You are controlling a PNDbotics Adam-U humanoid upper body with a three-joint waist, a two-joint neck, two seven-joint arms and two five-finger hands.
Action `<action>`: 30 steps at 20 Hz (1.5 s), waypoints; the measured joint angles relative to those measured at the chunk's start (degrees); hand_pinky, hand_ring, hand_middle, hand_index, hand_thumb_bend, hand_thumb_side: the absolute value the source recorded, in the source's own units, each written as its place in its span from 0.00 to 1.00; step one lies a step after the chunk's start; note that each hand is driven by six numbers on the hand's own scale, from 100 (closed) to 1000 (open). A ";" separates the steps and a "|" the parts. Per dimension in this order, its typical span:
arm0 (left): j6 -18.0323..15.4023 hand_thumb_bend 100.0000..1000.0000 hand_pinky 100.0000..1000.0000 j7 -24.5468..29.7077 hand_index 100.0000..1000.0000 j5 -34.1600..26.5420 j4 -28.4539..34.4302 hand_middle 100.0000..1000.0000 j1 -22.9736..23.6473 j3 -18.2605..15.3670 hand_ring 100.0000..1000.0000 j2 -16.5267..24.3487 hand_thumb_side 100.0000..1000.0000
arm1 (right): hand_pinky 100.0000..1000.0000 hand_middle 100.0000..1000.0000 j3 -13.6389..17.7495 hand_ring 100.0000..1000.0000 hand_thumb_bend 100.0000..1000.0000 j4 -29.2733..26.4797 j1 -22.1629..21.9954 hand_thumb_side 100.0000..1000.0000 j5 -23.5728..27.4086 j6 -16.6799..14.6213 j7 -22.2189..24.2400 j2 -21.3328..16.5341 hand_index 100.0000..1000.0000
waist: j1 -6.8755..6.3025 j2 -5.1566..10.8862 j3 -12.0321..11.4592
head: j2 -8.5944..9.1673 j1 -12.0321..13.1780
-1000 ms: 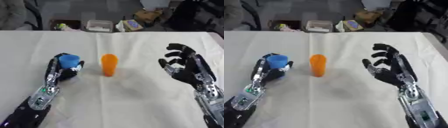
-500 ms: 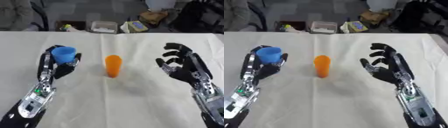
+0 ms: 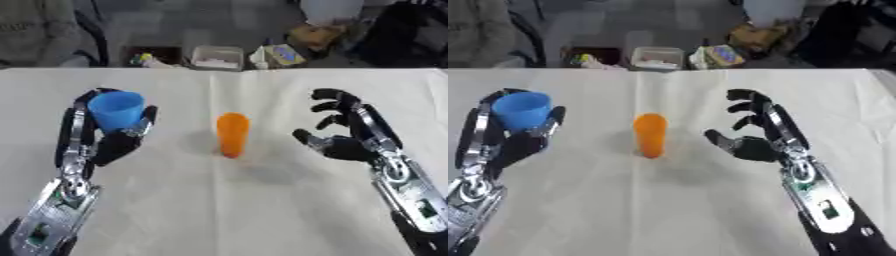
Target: Pour the contents of one cup into another cup.
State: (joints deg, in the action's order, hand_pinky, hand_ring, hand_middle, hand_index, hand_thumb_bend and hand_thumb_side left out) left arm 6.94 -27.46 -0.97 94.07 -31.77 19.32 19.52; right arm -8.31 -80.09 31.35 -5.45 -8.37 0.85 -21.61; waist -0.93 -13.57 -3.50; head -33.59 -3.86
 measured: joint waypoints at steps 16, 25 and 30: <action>0.42 0.29 0.00 2.38 0.27 -0.28 3.60 0.00 2.03 2.14 0.00 -3.33 0.00 | 0.54 0.79 -1.55 0.76 0.57 11.02 5.70 0.09 -2.82 -3.88 1.75 2.11 0.83 | -1.03 0.43 -3.92 | 0.44 -2.03; 0.04 0.29 0.00 3.64 0.27 -0.53 3.92 0.00 2.02 3.13 0.00 -4.84 0.00 | 0.53 0.79 -1.55 0.76 0.55 15.36 7.29 0.10 -3.31 -4.52 1.95 3.95 0.83 | -1.73 0.44 -5.54 | 0.44 -2.16; 0.10 0.29 0.00 4.14 0.27 -0.82 4.22 0.00 2.01 3.48 0.00 -5.10 0.00 | 0.53 0.78 -1.59 0.75 0.55 17.08 8.24 0.11 -3.60 -5.04 2.48 5.01 0.83 | -2.12 0.44 -5.97 | 0.44 -2.33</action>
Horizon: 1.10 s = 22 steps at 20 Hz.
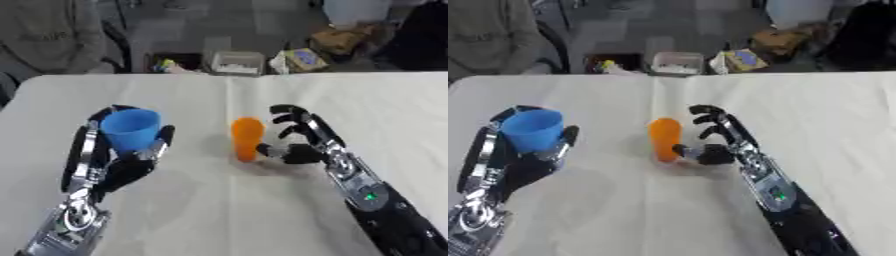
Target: Pour the contents of one cup into another cup.
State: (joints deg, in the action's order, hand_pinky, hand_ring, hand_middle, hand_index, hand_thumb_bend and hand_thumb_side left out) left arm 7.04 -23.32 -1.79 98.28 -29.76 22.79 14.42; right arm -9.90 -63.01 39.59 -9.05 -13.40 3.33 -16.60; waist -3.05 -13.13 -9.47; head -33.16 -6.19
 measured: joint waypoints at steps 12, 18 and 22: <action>0.21 0.30 0.00 0.74 0.27 -0.19 0.09 0.00 -0.02 0.36 0.00 -0.46 0.00 | 0.53 0.78 -0.02 0.75 0.53 2.87 1.02 0.12 -0.52 -0.58 0.57 1.70 0.83 | -0.58 -0.02 -0.53 | 0.00 -0.26; 0.31 0.31 0.00 0.84 0.27 -0.19 0.10 0.00 -0.04 0.69 0.00 -0.84 0.00 | 0.53 0.78 -0.11 0.75 0.53 4.02 1.59 0.12 -1.18 -0.96 0.95 2.36 0.83 | -0.72 -0.23 -0.83 | -0.02 -0.46; 0.42 0.32 0.00 0.99 0.27 -0.19 0.10 0.00 -0.05 0.77 0.00 -0.97 0.00 | 0.53 0.78 -0.11 0.75 0.53 4.52 2.04 0.12 -1.48 -1.14 1.05 2.39 0.83 | -0.77 -0.35 -1.13 | -0.02 -0.56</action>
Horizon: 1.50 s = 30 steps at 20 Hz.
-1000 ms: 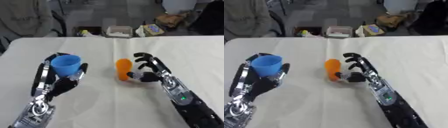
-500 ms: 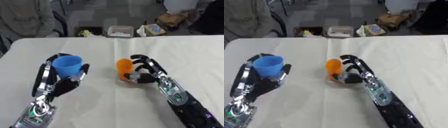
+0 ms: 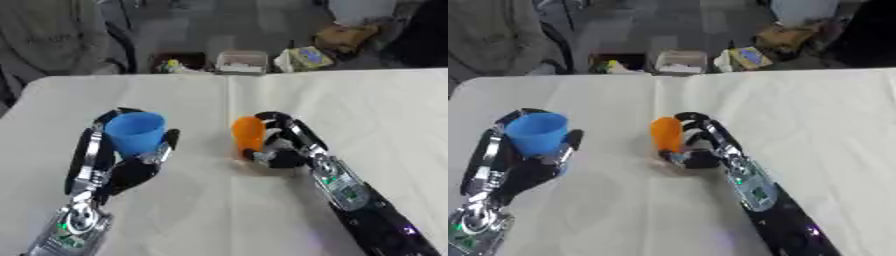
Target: Pour the contents of one cup into another cup.
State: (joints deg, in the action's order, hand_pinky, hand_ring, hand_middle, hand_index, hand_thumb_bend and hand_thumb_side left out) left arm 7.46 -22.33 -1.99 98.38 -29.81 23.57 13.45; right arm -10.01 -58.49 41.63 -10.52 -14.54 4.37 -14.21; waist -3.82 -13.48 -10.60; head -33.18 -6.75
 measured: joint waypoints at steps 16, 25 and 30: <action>0.05 0.33 0.00 0.42 0.27 0.00 0.00 0.00 -0.49 0.64 0.00 -0.48 0.00 | 0.58 0.77 0.01 0.75 0.53 0.71 1.47 0.12 -0.77 -0.26 0.01 1.20 0.82 | -0.12 -0.76 -0.81 | 0.00 -0.41; 0.05 0.33 0.00 0.62 0.27 0.00 0.00 0.00 -0.53 0.98 0.00 -0.49 0.00 | 0.61 0.76 0.03 0.74 0.55 1.35 2.24 0.12 -1.77 -0.48 -0.57 1.67 0.81 | -0.06 -1.02 -1.10 | 0.00 -0.45; -0.02 0.33 0.00 0.74 0.27 -0.02 0.00 0.00 -0.54 0.99 0.00 -0.49 0.00 | 0.62 0.75 0.04 0.73 0.56 1.35 2.65 0.11 -1.99 -0.33 -1.43 2.38 0.79 | -0.04 -1.09 -1.17 | 0.01 -0.48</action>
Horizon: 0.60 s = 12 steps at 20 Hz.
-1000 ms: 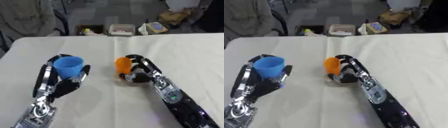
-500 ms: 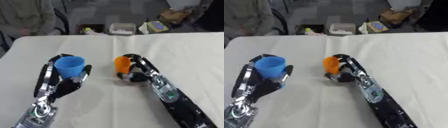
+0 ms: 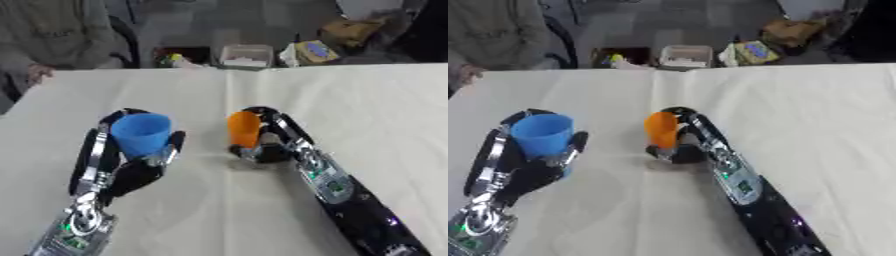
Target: Pour the contents of one cup into another cup.
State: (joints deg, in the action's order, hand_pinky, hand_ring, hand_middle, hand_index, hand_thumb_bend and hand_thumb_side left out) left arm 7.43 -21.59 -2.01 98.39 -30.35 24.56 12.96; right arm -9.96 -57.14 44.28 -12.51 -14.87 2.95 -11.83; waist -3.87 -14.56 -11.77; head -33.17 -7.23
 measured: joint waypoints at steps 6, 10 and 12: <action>-0.04 0.33 0.00 0.18 0.27 -0.01 0.00 0.00 -0.03 0.29 0.00 -0.18 0.00 | 0.61 0.73 0.00 0.72 0.55 0.00 0.18 0.10 0.23 0.15 -0.63 0.31 0.77 | 0.04 -0.25 -0.26 | 0.00 -0.09; -0.05 0.33 0.00 0.21 0.27 -0.03 0.00 0.00 -0.04 0.34 0.00 -0.46 0.00 | 0.61 0.73 0.00 0.71 0.55 0.00 0.58 0.10 0.63 0.22 -0.79 0.65 0.77 | 0.04 -0.30 -0.32 | 0.01 -0.23; -0.05 0.33 0.00 0.21 0.27 -0.06 0.00 0.00 -0.06 0.34 0.00 -0.46 0.00 | 0.60 0.72 0.00 0.71 0.56 0.00 0.59 0.10 0.74 0.28 -0.88 0.70 0.76 | 0.02 -0.32 -0.35 | 0.01 -0.26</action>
State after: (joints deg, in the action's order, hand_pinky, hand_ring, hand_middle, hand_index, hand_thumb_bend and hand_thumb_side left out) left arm 7.39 -21.38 -2.07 98.39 -30.41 24.90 12.49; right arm -9.97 -57.14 44.87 -11.77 -14.59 2.07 -11.13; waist -3.85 -14.88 -12.12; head -33.16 -7.48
